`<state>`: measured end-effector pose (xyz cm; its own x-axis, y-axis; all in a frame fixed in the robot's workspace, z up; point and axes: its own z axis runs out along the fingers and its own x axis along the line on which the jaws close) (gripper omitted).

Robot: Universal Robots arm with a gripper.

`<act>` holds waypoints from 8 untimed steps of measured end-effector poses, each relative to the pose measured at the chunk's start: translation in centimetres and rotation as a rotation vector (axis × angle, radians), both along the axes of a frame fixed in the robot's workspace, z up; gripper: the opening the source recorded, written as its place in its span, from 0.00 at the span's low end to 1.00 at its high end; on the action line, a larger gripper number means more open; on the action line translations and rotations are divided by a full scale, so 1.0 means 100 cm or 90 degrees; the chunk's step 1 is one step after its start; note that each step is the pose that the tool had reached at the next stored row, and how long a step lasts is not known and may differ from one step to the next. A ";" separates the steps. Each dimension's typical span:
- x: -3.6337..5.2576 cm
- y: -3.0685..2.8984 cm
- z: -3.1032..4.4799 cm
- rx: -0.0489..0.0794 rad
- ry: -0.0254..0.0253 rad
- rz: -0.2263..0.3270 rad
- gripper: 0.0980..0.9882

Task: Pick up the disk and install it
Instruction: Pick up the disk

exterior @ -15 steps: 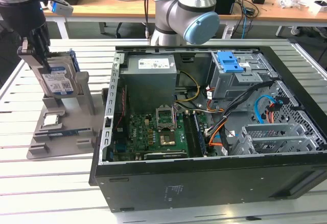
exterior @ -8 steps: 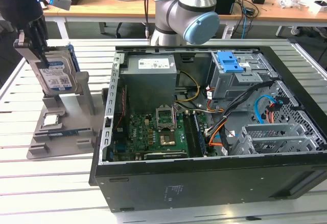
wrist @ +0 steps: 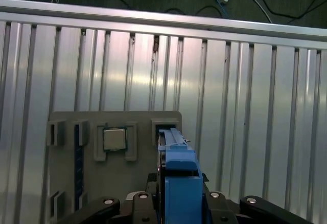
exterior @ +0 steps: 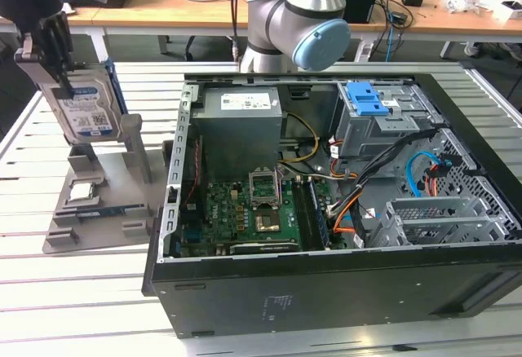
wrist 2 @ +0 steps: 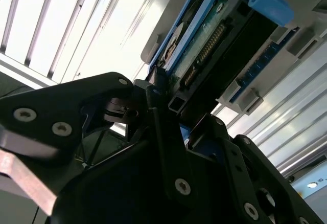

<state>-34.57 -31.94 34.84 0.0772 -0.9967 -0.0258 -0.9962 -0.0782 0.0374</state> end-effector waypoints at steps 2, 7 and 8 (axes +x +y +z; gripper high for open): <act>0.0000 0.0002 0.0054 0.000 0.0000 0.000 0.30; 0.0000 0.0005 0.0201 0.000 0.0000 0.000 0.30; 0.0000 0.0006 0.0227 0.000 0.0000 0.000 0.30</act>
<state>-34.57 -31.88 37.10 0.0773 -0.9967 -0.0258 -0.9962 -0.0782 0.0374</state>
